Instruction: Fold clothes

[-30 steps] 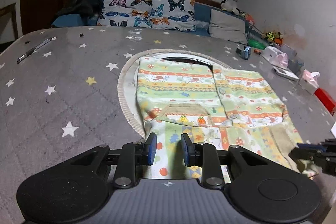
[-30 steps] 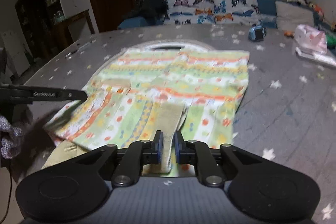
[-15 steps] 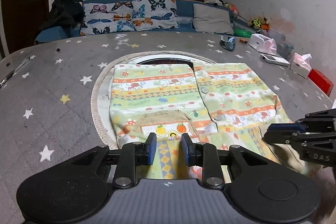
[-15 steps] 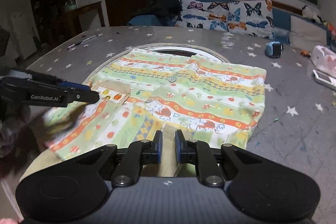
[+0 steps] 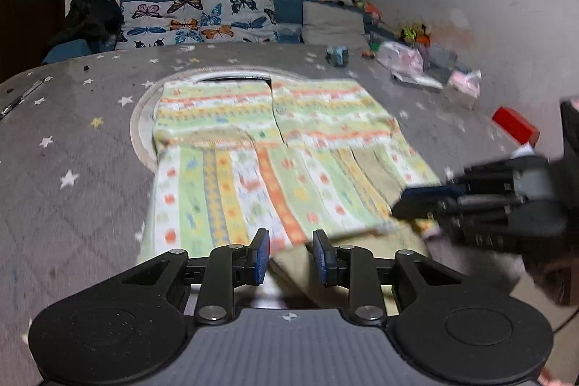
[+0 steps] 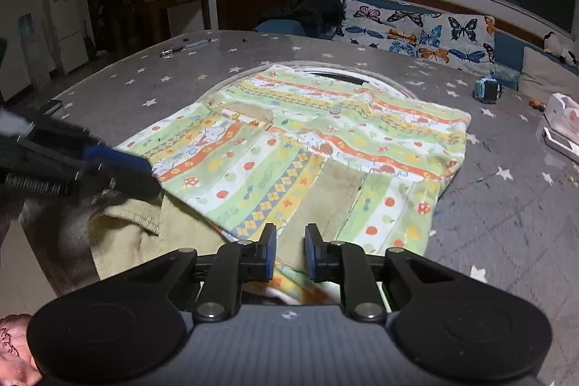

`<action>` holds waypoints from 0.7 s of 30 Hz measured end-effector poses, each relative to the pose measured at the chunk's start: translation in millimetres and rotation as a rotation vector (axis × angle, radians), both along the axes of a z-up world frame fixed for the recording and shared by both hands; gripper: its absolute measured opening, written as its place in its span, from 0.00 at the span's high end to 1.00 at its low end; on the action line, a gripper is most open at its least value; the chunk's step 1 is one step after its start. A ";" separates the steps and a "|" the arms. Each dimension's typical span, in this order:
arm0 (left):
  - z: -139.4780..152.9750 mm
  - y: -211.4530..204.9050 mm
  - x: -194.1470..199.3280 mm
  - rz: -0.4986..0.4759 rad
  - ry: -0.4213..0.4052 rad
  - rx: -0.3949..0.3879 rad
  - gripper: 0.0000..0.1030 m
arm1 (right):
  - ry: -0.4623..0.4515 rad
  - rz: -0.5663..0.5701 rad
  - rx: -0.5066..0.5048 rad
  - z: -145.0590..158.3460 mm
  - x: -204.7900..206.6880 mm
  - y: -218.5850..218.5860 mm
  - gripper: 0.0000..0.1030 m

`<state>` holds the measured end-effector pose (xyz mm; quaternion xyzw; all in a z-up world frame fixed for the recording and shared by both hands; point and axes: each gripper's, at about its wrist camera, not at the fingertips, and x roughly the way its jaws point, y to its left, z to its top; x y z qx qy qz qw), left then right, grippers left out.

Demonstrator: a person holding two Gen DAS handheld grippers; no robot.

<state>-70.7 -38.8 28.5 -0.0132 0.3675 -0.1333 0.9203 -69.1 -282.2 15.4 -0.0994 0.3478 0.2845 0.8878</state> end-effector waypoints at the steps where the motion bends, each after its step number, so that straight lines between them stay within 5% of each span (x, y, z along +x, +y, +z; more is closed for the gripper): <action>1: -1.6 -2.2 -1.8 0.001 0.003 0.015 0.72 | 0.001 0.000 -0.001 -1.4 -0.3 0.2 0.84; 5: 3.7 -3.0 -7.3 0.014 0.010 0.009 0.72 | -0.016 0.007 0.000 3.2 -5.6 -1.5 0.82; 9: 14.7 -2.0 -16.7 0.036 0.007 0.008 0.51 | -0.036 0.021 -0.019 9.5 -17.2 -7.9 0.74; 14: 5.5 3.2 -12.3 0.054 0.136 -0.093 0.52 | -0.046 0.043 -0.063 10.4 -32.3 -17.8 0.70; 17: 0.5 3.1 -10.3 0.060 0.178 -0.127 0.54 | -0.059 0.070 -0.099 9.4 -42.1 -21.6 0.68; 21: 3.8 3.3 -6.8 0.022 0.209 -0.195 0.84 | -0.089 0.121 -0.149 5.2 -54.9 -22.3 0.58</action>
